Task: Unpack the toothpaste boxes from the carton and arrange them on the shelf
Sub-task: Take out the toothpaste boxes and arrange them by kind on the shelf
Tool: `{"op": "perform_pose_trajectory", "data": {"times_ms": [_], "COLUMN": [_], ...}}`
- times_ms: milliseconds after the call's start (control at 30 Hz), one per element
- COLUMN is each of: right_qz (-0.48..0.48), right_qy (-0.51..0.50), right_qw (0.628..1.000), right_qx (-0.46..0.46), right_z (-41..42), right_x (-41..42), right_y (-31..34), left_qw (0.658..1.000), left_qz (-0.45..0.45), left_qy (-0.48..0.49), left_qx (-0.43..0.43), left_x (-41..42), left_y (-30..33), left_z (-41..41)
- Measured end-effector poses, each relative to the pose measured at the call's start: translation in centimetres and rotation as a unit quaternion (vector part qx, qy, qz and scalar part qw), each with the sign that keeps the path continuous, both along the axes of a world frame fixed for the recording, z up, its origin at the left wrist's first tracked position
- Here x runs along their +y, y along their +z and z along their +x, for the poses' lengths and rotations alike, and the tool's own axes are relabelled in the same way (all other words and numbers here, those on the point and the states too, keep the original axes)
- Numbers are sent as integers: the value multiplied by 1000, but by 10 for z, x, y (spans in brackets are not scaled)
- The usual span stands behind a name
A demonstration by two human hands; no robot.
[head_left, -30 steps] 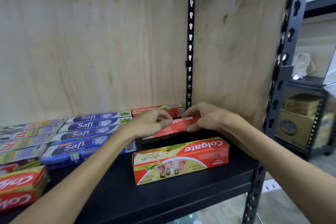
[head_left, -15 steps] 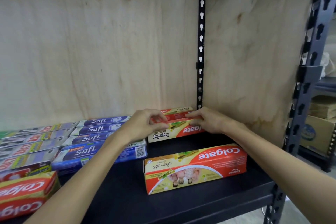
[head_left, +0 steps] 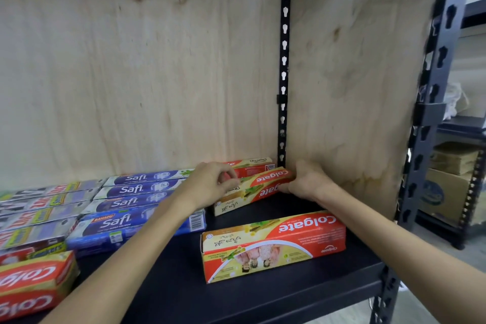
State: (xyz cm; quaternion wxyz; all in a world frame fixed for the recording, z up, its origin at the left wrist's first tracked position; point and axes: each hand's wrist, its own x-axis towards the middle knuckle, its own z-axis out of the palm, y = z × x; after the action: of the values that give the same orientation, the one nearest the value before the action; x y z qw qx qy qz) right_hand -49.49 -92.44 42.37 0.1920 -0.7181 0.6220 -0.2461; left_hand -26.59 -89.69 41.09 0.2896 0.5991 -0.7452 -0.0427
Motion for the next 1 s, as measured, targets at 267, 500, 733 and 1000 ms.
{"op": "perform_pose_trajectory", "data": {"times_ms": [267, 500, 733, 1000], "right_qz": [39, 98, 103, 12], "right_qy": [75, 113, 202, 245], "right_qw": [991, 987, 974, 941], "right_qx": [-100, -61, 12, 234], "right_z": [19, 16, 15, 12], "right_x": [4, 9, 5, -13], "right_y": [-4, 2, 13, 15], "left_qw": [989, 989, 990, 996], "left_qz": [61, 36, -17, 77], "left_qy": [-105, -95, -42, 16], "left_qx": [80, 109, -134, -38], "left_x": [15, 11, -4, -6], "left_y": [6, 7, -4, -2], "left_z": [-25, -13, 7, 12]}}
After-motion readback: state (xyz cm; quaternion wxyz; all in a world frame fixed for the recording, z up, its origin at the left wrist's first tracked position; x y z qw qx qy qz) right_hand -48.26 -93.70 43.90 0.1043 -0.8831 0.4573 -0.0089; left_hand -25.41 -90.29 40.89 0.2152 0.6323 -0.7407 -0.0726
